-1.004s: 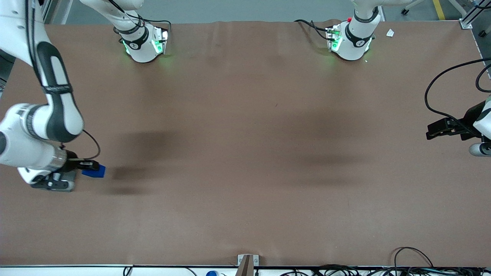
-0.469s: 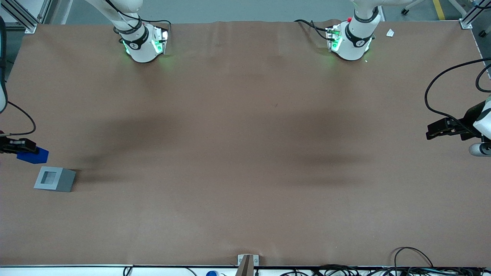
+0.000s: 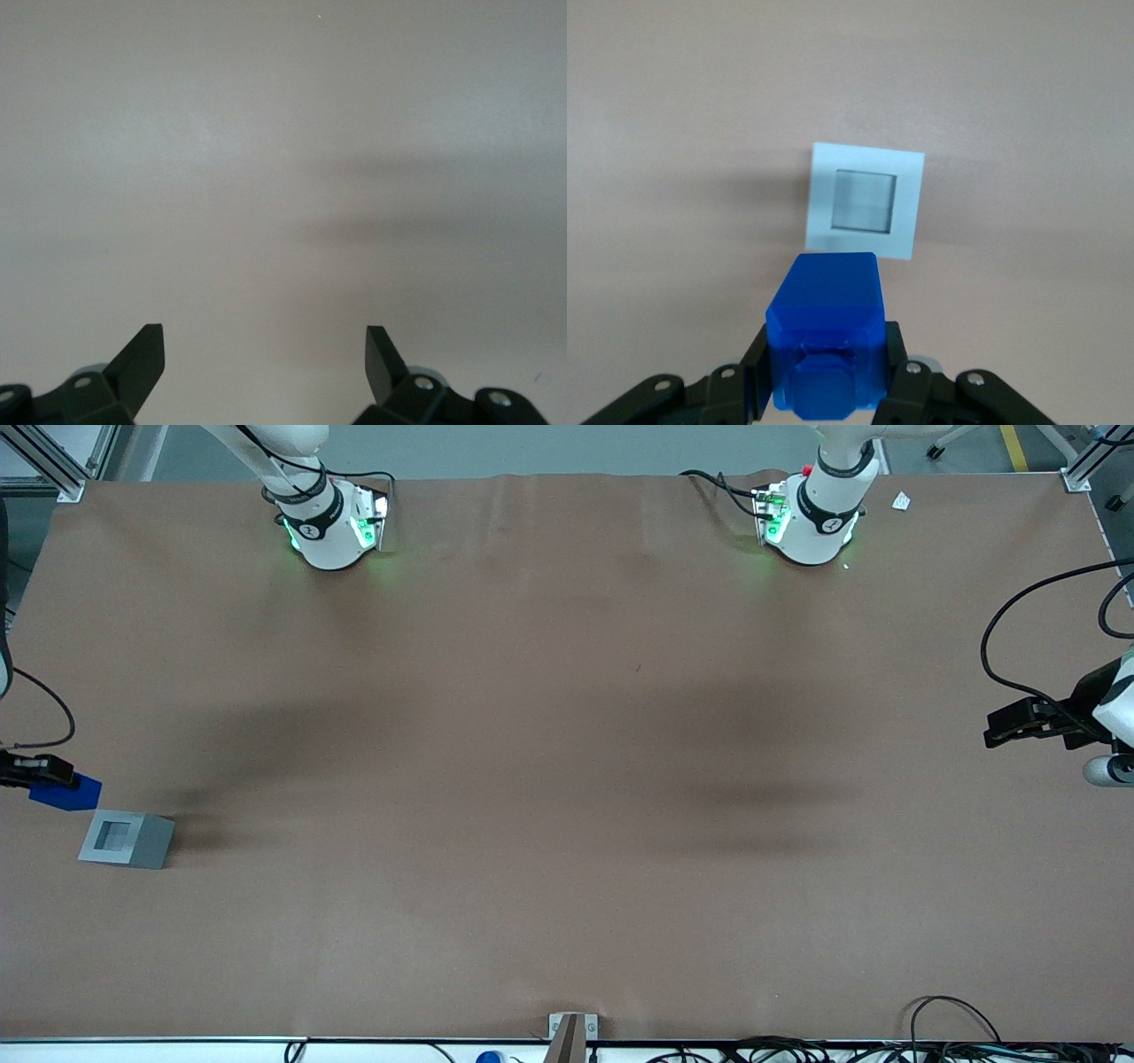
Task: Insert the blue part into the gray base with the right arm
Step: 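Lift the blue part and carry it over the gray base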
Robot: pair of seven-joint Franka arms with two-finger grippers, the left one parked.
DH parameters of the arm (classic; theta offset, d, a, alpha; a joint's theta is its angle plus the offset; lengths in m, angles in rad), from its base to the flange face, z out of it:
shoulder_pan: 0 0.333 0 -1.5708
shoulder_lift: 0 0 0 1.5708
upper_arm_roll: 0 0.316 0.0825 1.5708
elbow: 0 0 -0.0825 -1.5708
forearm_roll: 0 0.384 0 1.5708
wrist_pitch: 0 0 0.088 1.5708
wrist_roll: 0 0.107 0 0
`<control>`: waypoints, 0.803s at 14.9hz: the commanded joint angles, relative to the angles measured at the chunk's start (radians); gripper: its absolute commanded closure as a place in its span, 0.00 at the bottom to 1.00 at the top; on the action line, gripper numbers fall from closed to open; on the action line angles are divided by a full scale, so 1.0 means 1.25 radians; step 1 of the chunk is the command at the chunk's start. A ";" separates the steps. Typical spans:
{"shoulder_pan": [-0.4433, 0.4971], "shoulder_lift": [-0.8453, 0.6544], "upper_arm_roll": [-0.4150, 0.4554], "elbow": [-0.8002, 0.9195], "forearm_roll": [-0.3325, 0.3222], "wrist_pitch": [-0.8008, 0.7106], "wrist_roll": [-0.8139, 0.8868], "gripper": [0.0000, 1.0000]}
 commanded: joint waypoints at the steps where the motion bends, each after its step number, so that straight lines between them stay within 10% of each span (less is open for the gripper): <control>1: -0.020 0.073 0.013 0.070 0.013 -0.005 0.074 1.00; 12: -0.014 0.151 0.017 0.139 0.013 0.012 0.137 1.00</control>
